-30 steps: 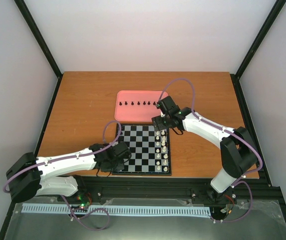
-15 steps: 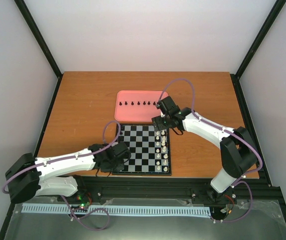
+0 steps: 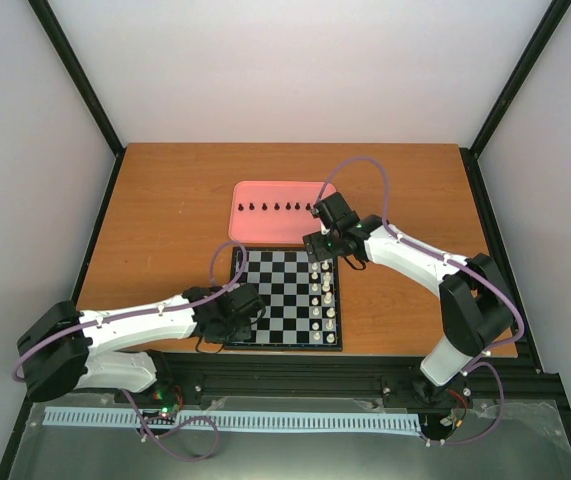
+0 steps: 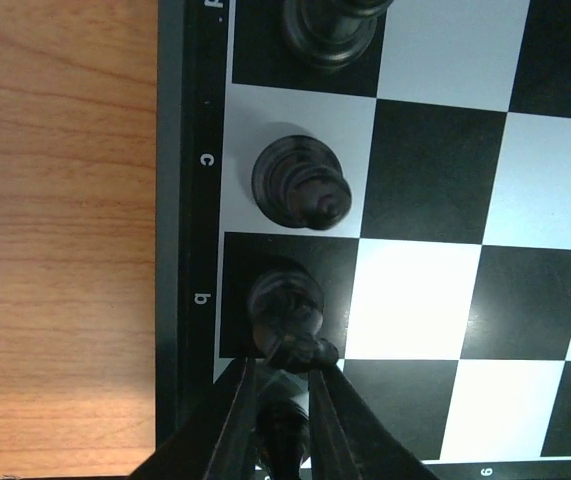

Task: Set up the chess pieces on the board
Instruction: Place the chess piece on the chessboard, then pick up the chess piece from the storage box.

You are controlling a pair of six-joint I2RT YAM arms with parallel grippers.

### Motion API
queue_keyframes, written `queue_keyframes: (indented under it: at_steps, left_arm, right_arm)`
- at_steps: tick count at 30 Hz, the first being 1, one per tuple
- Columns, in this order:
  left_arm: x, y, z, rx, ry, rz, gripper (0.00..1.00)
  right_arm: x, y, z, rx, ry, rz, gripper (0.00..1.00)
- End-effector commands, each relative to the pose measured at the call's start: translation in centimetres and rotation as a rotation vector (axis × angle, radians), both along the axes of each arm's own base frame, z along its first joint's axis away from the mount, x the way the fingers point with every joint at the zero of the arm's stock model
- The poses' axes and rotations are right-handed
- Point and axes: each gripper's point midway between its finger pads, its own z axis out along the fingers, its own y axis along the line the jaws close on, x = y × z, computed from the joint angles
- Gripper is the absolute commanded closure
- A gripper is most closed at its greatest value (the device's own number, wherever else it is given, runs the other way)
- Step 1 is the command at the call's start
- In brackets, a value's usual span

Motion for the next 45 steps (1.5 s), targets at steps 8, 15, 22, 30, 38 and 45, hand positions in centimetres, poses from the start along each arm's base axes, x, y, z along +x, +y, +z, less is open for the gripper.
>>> queue_keyframes:
  at_steps: [8,15,22,30,38,45]
  left_arm:
    - [-0.5,0.7,1.0,0.005,-0.014,-0.014,0.76]
    - [0.0,0.9,2.8,0.006,-0.050,-0.022,0.63]
    - [1.4,0.4,7.4,0.000,-0.134,-0.064,0.41]
    - [3.6,-0.4,11.4,0.009,-0.203,-0.100,0.31]
    - [10.4,1.4,15.8,0.006,-0.256,-0.057,0.24]
    - [18.5,2.8,17.5,0.002,-0.253,-0.046,0.12]
  right_arm:
    - [0.0,-0.3,0.2,0.013,-0.012,-0.003,0.01]
    - [0.3,-0.1,0.8,0.018,-0.023,-0.007,0.00]
    - [0.9,0.1,2.5,0.027,-0.051,-0.010,0.00]
    - [2.2,0.4,5.2,0.029,-0.103,-0.023,0.00]
    - [6.7,0.7,9.0,0.050,-0.140,-0.068,0.00]
    - [12.5,1.4,8.0,0.032,-0.094,-0.113,0.08]
